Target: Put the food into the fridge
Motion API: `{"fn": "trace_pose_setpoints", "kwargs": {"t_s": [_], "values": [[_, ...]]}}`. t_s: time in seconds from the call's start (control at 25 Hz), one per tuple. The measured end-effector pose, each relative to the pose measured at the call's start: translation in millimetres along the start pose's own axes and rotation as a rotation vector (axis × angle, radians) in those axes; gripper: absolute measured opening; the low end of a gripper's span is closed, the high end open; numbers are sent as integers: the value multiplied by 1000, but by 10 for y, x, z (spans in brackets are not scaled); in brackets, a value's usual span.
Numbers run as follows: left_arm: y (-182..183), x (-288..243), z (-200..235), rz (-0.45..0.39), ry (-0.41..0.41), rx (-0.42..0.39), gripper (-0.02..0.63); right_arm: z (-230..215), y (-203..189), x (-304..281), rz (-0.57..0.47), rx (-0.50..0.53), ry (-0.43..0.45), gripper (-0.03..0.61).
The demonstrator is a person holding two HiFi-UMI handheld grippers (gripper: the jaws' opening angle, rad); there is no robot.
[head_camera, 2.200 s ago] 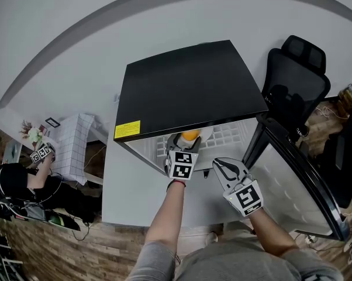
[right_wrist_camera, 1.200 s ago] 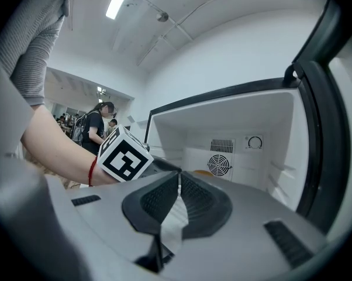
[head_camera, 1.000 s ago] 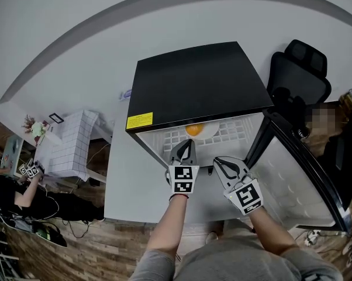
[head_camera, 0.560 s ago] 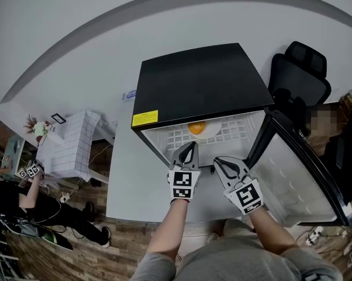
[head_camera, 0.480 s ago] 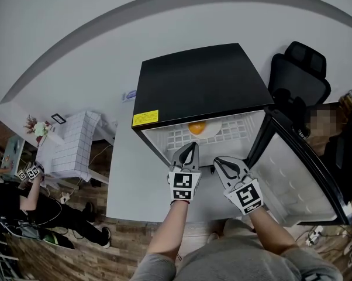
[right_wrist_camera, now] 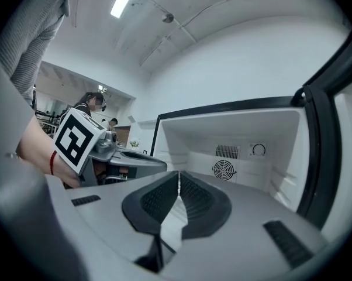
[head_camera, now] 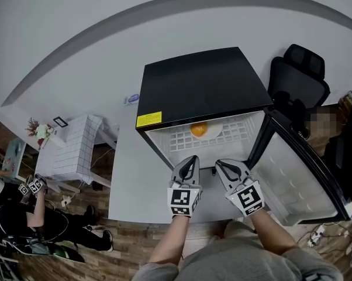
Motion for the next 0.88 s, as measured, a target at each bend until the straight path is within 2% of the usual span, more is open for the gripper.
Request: {"fn": "trace_pose_setpoints", "kwargs": {"t_s": [0.4,0.88], "values": [[300,433,-282,-100,-28,-14,11,115,112,126,-7,8,4,14],[401,940,-480,-131,-73,33,11,417,298,552,-55,-20,20,14]]}}
Point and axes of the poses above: the fingertips, and each gripper's own axes: x backward along the fingers, z to its left, y out of its top, the point moved 4 cm from there along x, backward along the fingers, and after that the axes turned 4 degrees about -z, right-handed, at the moved point
